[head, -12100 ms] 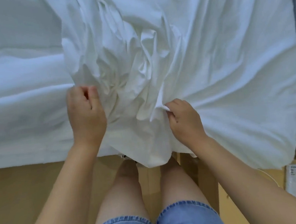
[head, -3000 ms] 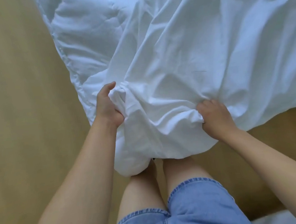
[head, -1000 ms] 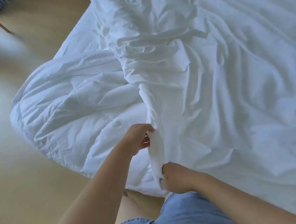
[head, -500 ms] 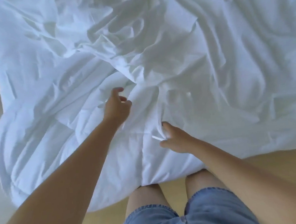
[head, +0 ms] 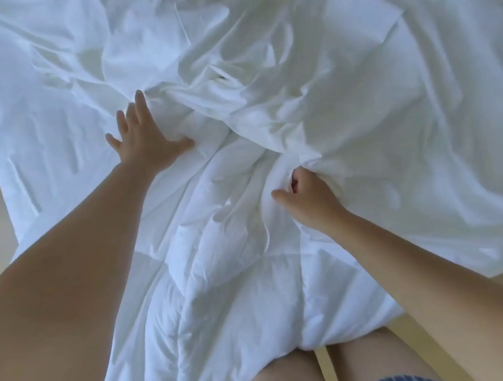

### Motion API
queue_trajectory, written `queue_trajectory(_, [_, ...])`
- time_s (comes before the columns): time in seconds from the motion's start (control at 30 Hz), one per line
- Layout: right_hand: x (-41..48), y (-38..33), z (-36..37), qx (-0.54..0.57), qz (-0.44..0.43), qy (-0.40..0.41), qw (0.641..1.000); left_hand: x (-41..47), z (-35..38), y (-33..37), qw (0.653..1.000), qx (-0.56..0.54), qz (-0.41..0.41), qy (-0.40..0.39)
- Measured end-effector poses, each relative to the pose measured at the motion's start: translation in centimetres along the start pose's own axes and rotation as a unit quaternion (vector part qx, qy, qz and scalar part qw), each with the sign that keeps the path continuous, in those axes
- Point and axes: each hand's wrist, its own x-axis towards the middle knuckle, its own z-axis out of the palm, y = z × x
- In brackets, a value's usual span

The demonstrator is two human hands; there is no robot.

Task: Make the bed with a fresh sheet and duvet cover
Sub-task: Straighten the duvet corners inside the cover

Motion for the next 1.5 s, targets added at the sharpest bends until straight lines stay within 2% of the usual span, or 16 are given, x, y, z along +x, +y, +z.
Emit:
queue_trajectory(0.1, [1.2,-2.7,-1.5,-0.260,-0.103,0.028,0.960,1.2,0.3,-0.4,0.996,-0.029,-0.003,-0.088])
queue_trajectory(0.23, [3.8,-6.6,-1.7,-0.232,-0.343,0.232,0.880,-1.1,1.5,1.5,0.993,-0.063,0.055,-0.086])
queue_trajectory(0.27, [5.1,-7.4,-1.5,-0.267,-0.359,0.240,0.861,-2.5,2.1,2.1,0.988,-0.098,0.066,-0.100])
queue_trajectory(0.37, [9.2,-9.4,-0.4,-0.421,-0.275,0.178,0.846,-7.1,4.5,3.5,0.972,-0.170,0.081,-0.139])
queue_trajectory(0.47, [11.1,-11.2,-0.5,-0.474,-0.282,0.173,0.816,-8.2,5.5,3.6,0.961,-0.221,0.068,-0.154])
queue_trajectory(0.53, [11.5,-12.3,-1.4,-0.437,-0.288,0.158,0.837,-6.0,4.8,2.8,0.935,-0.314,0.023,-0.163])
queue_trajectory(0.6, [11.3,-12.7,-1.9,-0.328,-0.286,0.145,0.889,-3.0,3.4,2.1,0.896,-0.415,-0.030,-0.158])
queue_trajectory(0.67, [10.3,-12.8,-1.3,-0.153,-0.231,0.081,0.957,-0.7,2.5,2.4,0.915,-0.381,0.003,-0.132])
queue_trajectory(0.73, [9.3,-12.4,-0.6,0.006,-0.179,0.039,0.983,0.4,2.7,4.0,0.948,-0.300,0.068,-0.075])
queue_trajectory(0.83, [8.5,-12.6,-1.5,0.132,-0.130,0.051,0.981,0.9,3.5,7.0,0.930,-0.350,0.103,0.045])
queue_trajectory(1.0, [8.8,-13.8,-4.4,0.154,-0.168,0.108,0.968,3.5,3.8,9.5,0.913,-0.356,0.062,0.188])
queue_trajectory(1.23, [13.1,-15.4,-10.3,0.243,-0.126,0.220,0.936,6.1,0.9,11.7,0.892,-0.333,0.178,0.248])
queue_trajectory(1.3, [15.8,-15.6,-11.9,0.214,-0.100,0.233,0.943,6.9,0.0,12.4,0.908,-0.306,0.200,0.206])
queue_trajectory(1.37, [16.7,-15.8,-12.7,0.038,-0.116,0.291,0.949,6.7,-0.8,12.3,0.915,-0.288,0.218,0.178])
queue_trajectory(1.43, [15.8,-16.3,-12.1,-0.098,-0.262,0.280,0.919,5.9,-0.4,11.0,0.908,-0.292,0.247,0.172])
queue_trajectory(1.5, [13.7,-16.9,-10.0,-0.206,-0.399,0.159,0.879,4.7,0.9,9.1,0.906,-0.291,0.280,0.125])
